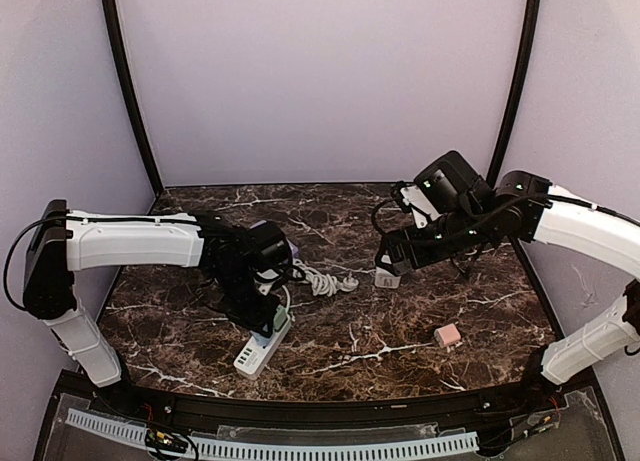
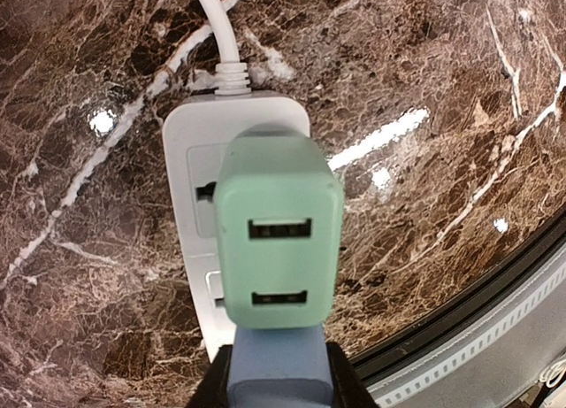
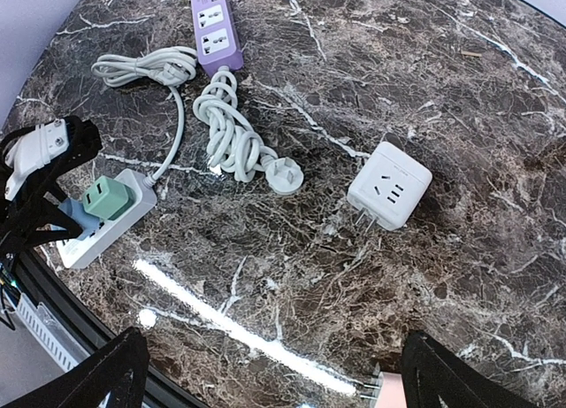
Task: Insert the plug
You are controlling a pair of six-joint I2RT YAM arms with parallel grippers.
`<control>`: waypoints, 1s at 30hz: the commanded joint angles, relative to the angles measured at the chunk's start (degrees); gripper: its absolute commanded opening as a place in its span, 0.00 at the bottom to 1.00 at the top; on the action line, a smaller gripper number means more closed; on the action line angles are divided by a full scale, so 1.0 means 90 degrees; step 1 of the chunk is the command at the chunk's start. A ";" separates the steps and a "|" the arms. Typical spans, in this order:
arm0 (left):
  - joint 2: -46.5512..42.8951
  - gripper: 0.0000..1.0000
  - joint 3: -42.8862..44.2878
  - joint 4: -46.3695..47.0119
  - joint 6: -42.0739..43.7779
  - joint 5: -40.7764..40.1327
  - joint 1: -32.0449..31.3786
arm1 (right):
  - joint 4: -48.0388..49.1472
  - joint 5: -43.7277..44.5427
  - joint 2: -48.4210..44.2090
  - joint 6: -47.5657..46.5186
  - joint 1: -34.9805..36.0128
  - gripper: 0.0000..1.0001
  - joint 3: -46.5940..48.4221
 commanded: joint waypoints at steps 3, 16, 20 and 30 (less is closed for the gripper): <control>0.0000 0.01 -0.0253 0.0075 -0.0010 -0.0051 -0.0052 | 0.0024 0.0015 -0.0027 0.0128 -0.0038 0.99 -0.0095; -0.0060 0.01 -0.0210 -0.0168 0.0099 -0.0251 -0.0070 | 0.0027 -0.0005 -0.0146 0.0213 -0.0038 0.99 -0.0192; -0.0084 0.01 -0.0158 -0.0310 0.0128 -0.0368 -0.0071 | 0.0027 -0.0021 -0.0176 0.0235 -0.0038 0.99 -0.0224; -0.0157 0.01 0.0055 -0.0588 0.0155 -0.0444 -0.0076 | 0.0038 -0.0053 -0.0148 0.0193 -0.0038 0.99 -0.0198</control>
